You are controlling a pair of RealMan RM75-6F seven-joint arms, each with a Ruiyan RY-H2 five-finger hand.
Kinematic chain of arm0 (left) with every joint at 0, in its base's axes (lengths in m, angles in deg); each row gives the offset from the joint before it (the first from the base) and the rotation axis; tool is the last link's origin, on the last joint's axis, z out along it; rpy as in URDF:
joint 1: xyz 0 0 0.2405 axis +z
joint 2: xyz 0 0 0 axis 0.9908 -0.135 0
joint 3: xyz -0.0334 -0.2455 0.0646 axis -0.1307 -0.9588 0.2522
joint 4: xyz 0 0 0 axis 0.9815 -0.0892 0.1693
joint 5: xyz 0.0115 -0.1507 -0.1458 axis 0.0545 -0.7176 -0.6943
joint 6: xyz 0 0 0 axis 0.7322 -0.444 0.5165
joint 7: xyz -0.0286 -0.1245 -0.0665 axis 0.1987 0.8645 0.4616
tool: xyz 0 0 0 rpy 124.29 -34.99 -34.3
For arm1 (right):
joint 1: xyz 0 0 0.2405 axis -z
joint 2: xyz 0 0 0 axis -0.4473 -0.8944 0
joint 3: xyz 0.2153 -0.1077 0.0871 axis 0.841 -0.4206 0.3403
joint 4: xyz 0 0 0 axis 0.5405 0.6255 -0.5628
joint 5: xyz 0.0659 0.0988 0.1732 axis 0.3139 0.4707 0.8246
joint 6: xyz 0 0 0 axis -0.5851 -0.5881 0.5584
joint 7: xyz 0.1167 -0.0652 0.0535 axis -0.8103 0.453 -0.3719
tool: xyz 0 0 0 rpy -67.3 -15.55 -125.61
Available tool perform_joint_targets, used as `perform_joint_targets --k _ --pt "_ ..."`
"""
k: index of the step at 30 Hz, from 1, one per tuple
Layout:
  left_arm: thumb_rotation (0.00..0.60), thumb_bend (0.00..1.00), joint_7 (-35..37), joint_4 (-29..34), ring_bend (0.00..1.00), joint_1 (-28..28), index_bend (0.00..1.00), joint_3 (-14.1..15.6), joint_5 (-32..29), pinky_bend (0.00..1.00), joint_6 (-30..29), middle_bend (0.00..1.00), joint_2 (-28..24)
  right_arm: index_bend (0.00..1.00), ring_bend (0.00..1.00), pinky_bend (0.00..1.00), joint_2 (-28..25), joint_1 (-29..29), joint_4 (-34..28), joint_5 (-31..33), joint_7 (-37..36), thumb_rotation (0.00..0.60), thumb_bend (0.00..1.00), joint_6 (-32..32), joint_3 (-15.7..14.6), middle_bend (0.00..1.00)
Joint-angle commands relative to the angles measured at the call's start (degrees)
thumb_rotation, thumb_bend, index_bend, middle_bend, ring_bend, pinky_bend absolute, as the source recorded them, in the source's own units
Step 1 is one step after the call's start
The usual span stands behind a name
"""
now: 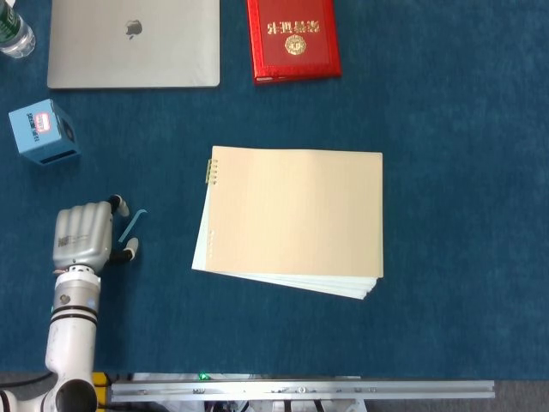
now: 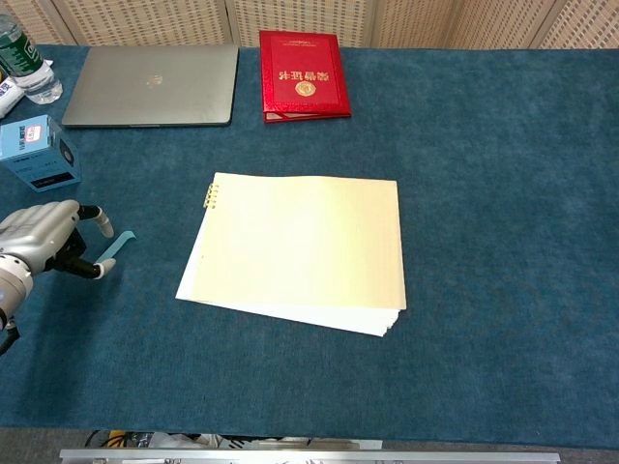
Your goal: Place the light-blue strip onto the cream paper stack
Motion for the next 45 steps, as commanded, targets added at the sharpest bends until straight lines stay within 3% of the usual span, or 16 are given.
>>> perform_joint_targets --k 1,33,45 --pt "0.558 0.28 -0.1 -0.6 1.00 -0.1 0.35 -0.3 -0.4 1.00 -0.2 0.98 0.5 0.45 0.49 0.51 0.0 0.1 0.2 0.0 -0.2 0.600 0.32 0.0 -0.1 0.51" --pt "0.584 0.30 -1.5 -3.4 1.00 -0.2 0.44 -1.3 -2.2 1.00 -1.3 1.00 3.8 0.45 0.50 0.51 -0.1 0.5 0.2 0.5 -0.3 0.600 0.32 0.2 -0.1 0.51" --pt "0.600 0.37 -1.5 -4.1 1.00 -0.2 0.48 -1.7 -2.5 1.00 -1.3 1.00 4.6 0.45 0.50 0.51 -0.1 0.6 0.5 0.8 -0.7 0.600 0.32 0.4 -0.1 0.51"
